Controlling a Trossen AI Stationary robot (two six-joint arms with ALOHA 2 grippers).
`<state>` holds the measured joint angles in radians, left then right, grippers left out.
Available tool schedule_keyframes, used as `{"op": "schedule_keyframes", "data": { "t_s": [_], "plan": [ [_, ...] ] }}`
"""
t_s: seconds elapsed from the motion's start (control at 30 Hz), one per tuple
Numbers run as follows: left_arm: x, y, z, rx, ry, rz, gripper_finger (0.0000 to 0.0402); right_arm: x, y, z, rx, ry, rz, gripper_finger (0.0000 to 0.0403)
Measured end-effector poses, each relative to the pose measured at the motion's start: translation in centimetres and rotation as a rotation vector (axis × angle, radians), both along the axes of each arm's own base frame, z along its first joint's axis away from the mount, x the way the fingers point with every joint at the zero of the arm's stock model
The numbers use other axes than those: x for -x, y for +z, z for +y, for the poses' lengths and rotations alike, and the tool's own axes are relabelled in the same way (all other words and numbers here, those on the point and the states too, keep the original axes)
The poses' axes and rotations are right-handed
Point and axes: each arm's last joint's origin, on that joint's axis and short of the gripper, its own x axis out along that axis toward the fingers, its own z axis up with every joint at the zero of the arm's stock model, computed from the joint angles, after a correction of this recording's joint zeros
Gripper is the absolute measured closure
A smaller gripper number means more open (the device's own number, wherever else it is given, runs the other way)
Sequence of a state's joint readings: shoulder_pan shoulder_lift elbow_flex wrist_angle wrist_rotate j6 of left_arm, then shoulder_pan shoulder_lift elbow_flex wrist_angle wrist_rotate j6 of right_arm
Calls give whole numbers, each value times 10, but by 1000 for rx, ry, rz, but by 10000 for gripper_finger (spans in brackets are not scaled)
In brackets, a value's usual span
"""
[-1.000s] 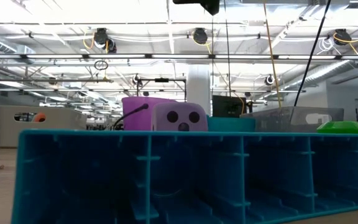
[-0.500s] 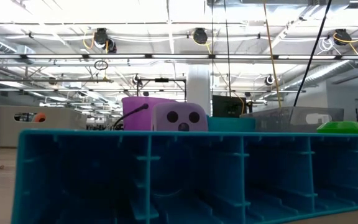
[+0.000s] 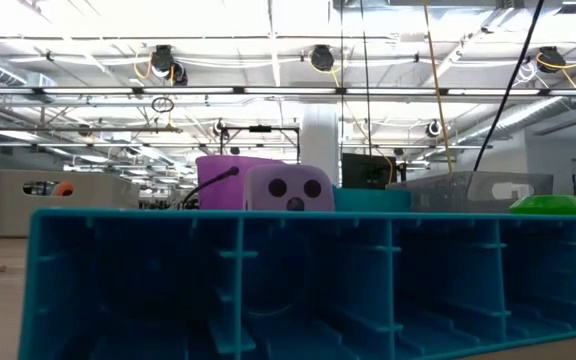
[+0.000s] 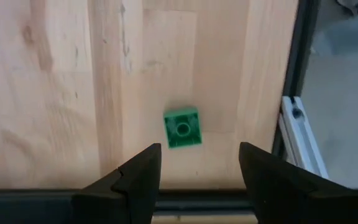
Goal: Pick & Place Toys
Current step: Put the green game piece into the blue bin
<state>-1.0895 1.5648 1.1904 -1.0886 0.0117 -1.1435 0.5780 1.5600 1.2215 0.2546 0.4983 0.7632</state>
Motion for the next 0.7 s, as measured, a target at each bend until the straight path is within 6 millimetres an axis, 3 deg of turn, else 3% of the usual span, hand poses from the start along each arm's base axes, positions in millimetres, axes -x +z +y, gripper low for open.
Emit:
{"op": "schedule_keyframes", "data": {
  "t_s": [0.23,0.47,0.7],
  "plan": [
    [5,-12,2,-55,15,-9,179,8,-14,7,-62,10,26,188],
    [11,-28,7,-50,88,85,178,7,-15,5,-41,-34,19,188],
    [14,-44,2,30,73,54,178,7,-14,5,-40,-34,19,188]
  ]
}}
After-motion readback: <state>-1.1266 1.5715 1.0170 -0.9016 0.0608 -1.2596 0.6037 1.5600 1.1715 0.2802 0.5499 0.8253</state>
